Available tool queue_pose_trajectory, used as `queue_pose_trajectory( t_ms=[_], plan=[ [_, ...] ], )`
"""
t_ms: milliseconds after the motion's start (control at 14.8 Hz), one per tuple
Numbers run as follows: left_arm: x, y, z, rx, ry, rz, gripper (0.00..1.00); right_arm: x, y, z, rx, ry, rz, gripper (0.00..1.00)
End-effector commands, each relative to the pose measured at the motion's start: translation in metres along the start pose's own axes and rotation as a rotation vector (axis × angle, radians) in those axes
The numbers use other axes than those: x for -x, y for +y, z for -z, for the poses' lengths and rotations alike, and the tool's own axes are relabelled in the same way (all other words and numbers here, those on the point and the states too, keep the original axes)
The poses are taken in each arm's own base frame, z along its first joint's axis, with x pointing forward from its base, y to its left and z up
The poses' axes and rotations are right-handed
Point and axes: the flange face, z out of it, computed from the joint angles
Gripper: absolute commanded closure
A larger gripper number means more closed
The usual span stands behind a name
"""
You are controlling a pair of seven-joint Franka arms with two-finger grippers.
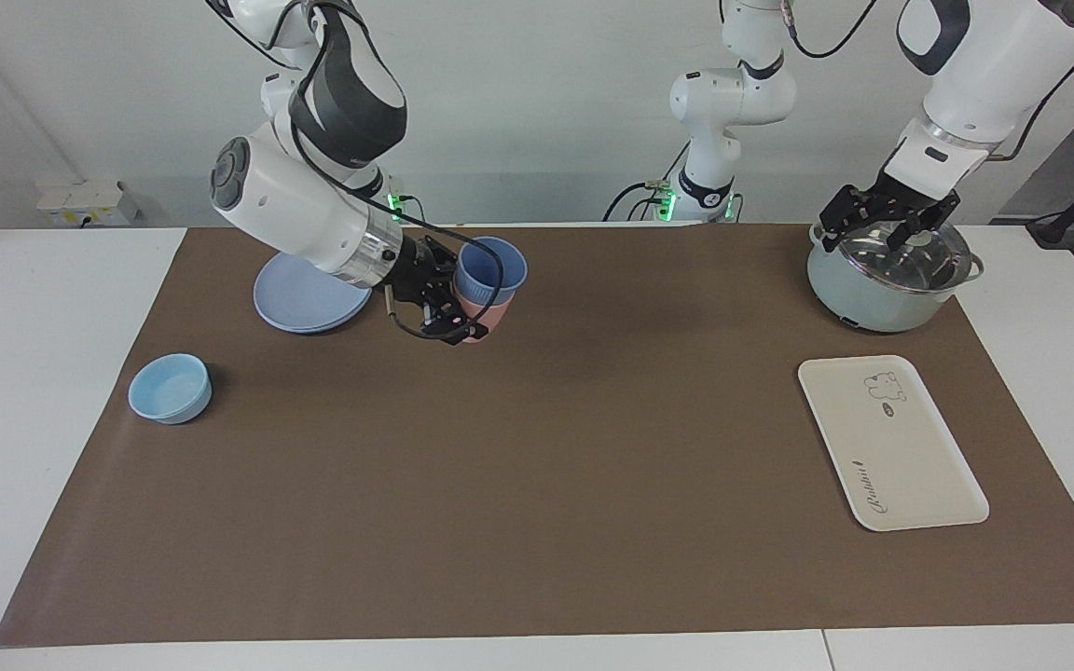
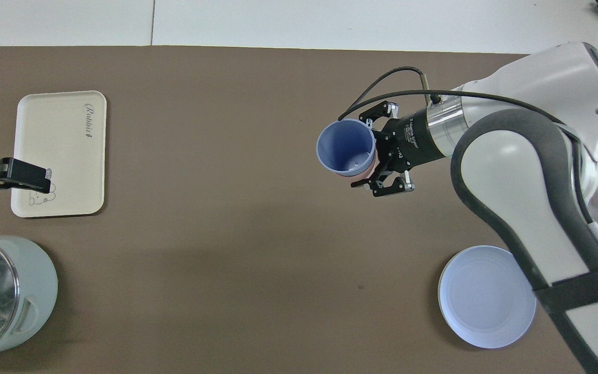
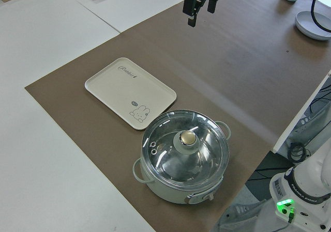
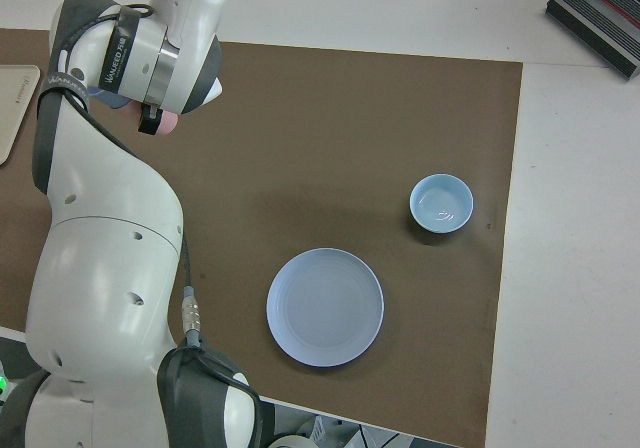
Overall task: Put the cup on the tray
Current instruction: 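Reach the left gripper toward the blue cup while the right gripper holds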
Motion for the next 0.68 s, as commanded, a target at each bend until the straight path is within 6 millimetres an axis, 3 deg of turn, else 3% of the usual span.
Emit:
queue_pose_trajectory(
  t_ms=[0,135,271,609],
  plan=[
    [0.004,0.022,0.003,0.011,0.021,0.05,0.0,0.018,0.0,-0.015,-0.033,0.024,-0.037,1.0],
    [0.005,0.051,0.014,0.08,0.045,0.071,0.0,0.017,-0.002,-0.018,-0.052,0.026,-0.058,1.0],
    [0.003,0.088,0.016,0.147,0.072,0.202,0.0,0.018,-0.002,-0.017,-0.054,0.025,-0.056,1.0],
    [0.014,0.216,0.026,0.278,0.222,0.402,0.0,0.02,-0.003,-0.018,-0.054,0.025,-0.054,1.0]
  ],
)
